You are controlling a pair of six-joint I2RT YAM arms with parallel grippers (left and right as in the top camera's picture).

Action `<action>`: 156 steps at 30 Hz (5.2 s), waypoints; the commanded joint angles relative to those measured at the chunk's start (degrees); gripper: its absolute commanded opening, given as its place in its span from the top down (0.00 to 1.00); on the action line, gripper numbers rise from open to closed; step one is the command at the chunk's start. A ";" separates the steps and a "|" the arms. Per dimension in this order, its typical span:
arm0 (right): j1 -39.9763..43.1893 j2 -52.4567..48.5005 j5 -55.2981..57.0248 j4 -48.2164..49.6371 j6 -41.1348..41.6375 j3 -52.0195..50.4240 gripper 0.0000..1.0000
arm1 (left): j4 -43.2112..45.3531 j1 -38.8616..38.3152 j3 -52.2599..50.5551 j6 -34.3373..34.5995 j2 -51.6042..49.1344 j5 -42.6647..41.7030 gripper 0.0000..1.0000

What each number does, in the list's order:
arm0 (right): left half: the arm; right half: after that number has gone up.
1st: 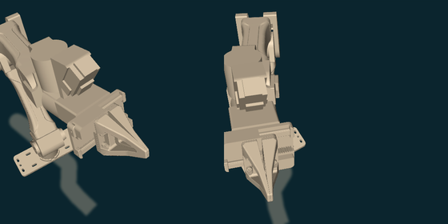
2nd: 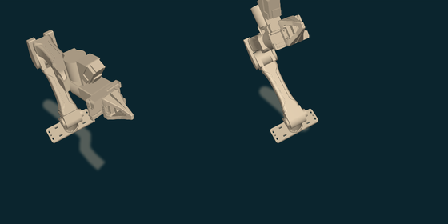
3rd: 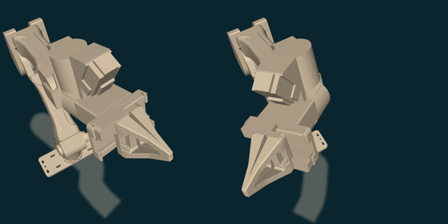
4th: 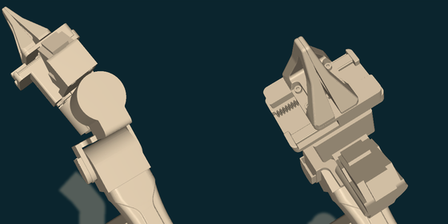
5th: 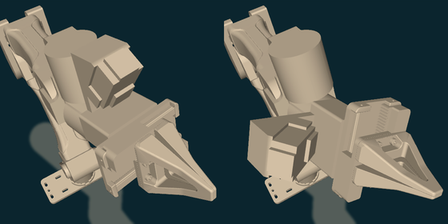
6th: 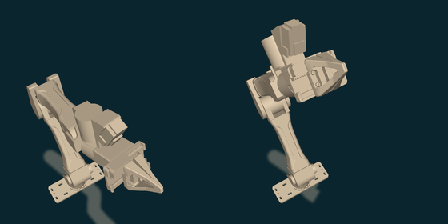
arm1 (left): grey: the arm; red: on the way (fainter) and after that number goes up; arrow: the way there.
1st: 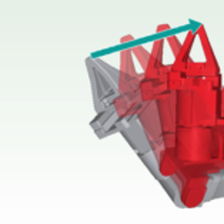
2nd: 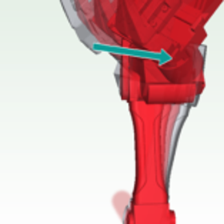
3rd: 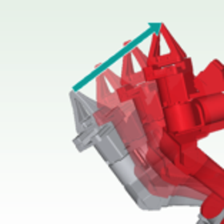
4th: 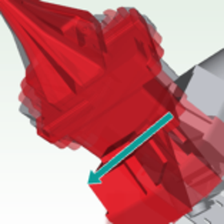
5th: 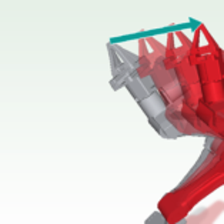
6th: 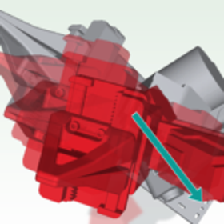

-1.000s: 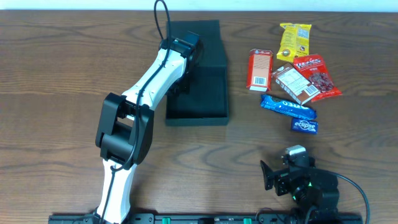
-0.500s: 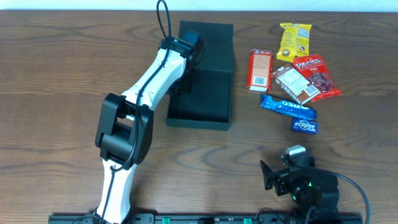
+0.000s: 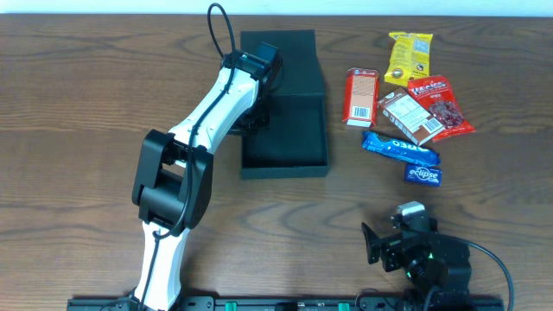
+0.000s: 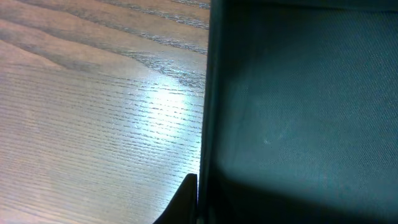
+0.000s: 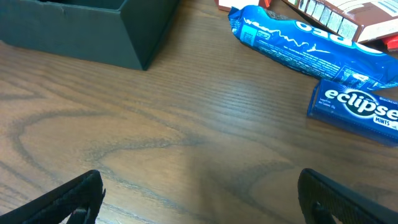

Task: Pack container
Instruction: 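Withdraw the left gripper and hold it beside the box, then reach the right gripper to the yellow Hacks bag and grasp it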

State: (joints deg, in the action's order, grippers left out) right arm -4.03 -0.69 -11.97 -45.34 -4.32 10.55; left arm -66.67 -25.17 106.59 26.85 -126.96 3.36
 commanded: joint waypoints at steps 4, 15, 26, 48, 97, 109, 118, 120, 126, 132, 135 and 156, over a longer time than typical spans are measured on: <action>0.20 0.37 -0.04 -0.09 0.87 -0.44 0.01 | -0.57 0.09 0.09 2.40 0.24 -2.14 0.20; 0.20 0.37 -0.04 -0.09 0.87 -0.44 0.01 | -5.68 0.09 12.92 0.28 3.52 -1.33 0.11; 0.20 0.37 -0.04 -0.09 0.87 -0.44 0.01 | -4.76 0.09 17.46 -11.23 15.56 5.77 0.10; 0.20 0.37 -0.04 -0.09 0.87 -0.44 0.01 | 8.44 5.97 -24.06 -12.11 53.99 4.37 0.07; 16.04 -98.09 1.95 18.88 12.76 77.75 0.01 | 21.16 6.03 -24.17 -11.61 43.80 1.11 0.05; 10.56 -130.88 11.93 11.76 10.01 105.48 0.01 | 21.11 6.03 -24.17 -8.90 43.80 1.25 0.05; 6.97 -138.77 21.64 13.20 9.66 108.39 0.01 | 21.05 6.03 -24.17 -8.61 43.80 1.31 0.05; 7.02 -139.32 22.73 12.96 10.27 108.39 0.02 | 21.05 6.03 -24.17 -8.59 43.80 1.29 0.05; 6.99 -141.59 22.32 12.68 10.38 108.39 0.03 | 21.07 6.03 -24.17 -8.59 43.80 1.31 0.05; 7.08 -142.38 22.05 13.46 11.13 108.39 0.23 | 21.03 6.03 -24.17 -8.37 43.80 1.29 0.05; 7.37 -142.73 21.84 13.31 11.13 108.39 0.38 | 20.83 6.03 -24.17 -8.39 43.80 1.29 0.05; 7.10 -144.06 21.84 8.33 11.08 115.80 0.99 | 20.90 6.08 -24.17 -7.08 43.80 1.53 0.05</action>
State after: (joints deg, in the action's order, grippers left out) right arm 3.01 -143.83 9.30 -36.07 6.94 122.72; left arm -45.84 -19.18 82.41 19.49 -82.83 4.47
